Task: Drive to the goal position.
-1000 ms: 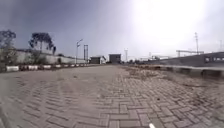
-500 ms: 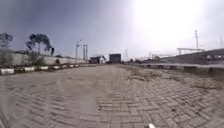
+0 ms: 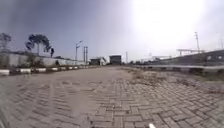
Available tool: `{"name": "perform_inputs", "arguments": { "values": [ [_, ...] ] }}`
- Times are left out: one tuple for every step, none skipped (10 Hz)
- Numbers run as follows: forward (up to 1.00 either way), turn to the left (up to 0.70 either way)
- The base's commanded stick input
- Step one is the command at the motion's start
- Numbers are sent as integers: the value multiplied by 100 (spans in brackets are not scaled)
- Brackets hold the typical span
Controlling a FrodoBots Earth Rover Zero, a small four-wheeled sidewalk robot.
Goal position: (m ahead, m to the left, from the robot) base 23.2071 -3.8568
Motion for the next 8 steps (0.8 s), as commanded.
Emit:
{"name": "perform_inputs", "arguments": {
  "values": [
    [100,0],
    [100,0],
    [100,0],
    [100,0],
    [100,0],
    [100,0],
    [100,0],
    [100,0]
  ]
}}
